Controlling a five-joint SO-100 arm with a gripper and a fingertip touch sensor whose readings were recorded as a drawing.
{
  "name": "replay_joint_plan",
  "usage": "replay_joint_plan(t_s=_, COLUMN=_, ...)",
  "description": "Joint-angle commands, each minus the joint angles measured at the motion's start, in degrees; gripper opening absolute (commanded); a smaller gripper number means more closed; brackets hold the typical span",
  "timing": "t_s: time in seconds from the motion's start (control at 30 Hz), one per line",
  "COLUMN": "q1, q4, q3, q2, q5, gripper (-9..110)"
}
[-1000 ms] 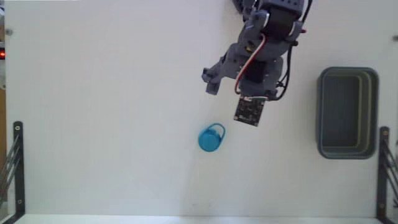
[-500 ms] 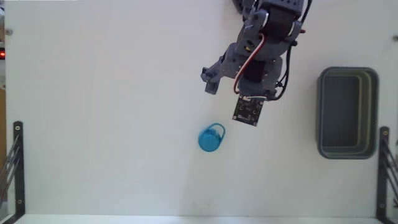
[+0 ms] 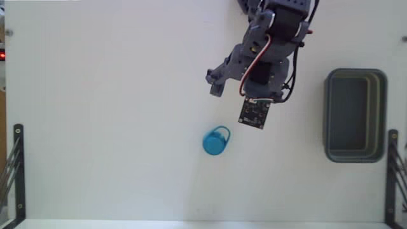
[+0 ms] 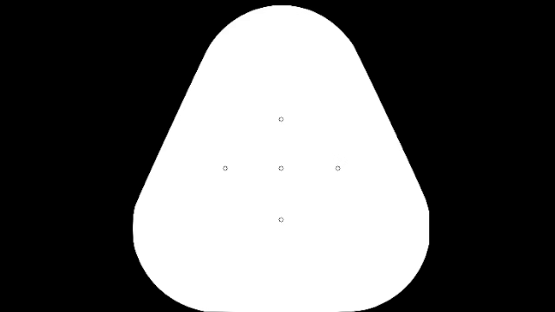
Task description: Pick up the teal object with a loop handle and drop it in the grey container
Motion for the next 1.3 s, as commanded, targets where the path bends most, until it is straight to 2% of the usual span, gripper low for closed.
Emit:
replay_joint_plan(t_s=0.0, q1=-0.12, q4=0.93, q3=0.30, q2=2.54, q5=0.26, gripper=110)
replay_joint_plan(t_s=0.47, q1=-0.12, q4=0.16, q3=0.21, q2=1.69, q5=0.26, gripper=110)
replay_joint_plan(t_s=1.27, q1=-0.12, q4=-18.79, q3=-11.10, q2=-28.56, q5=0.26, gripper=110)
